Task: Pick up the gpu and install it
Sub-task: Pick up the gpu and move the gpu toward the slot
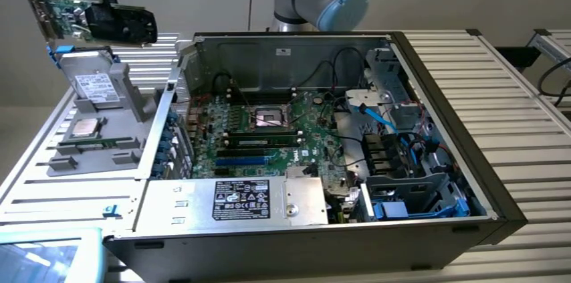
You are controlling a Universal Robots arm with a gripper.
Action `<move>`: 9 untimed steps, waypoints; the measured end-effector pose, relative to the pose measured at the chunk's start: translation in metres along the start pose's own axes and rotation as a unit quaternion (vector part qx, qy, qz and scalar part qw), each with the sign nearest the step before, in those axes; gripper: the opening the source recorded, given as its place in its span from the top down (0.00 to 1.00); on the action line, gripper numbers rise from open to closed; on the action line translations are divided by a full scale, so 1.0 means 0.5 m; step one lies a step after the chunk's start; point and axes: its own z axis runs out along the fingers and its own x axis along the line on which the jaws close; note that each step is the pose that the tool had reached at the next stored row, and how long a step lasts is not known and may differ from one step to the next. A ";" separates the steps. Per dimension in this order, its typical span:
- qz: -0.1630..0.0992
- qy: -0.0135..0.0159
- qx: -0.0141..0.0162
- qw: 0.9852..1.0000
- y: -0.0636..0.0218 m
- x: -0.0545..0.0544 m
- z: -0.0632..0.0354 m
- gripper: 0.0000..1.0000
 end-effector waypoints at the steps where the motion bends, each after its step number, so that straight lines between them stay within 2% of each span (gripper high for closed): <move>1: 0.000 0.000 0.000 1.000 0.000 0.000 0.000 0.73; 2: 0.000 0.000 0.002 1.000 0.000 0.000 -0.001 0.73; 3: 0.000 0.000 0.006 1.000 0.000 -0.001 -0.002 0.73; 4: 0.000 0.001 0.012 1.000 0.000 -0.001 -0.002 0.73; 5: 0.000 0.001 0.020 1.000 0.000 -0.002 -0.002 0.73; 6: 0.000 0.002 0.026 1.000 0.000 -0.002 -0.003 0.73; 9: -0.003 0.002 0.036 0.999 0.000 -0.002 -0.003 0.73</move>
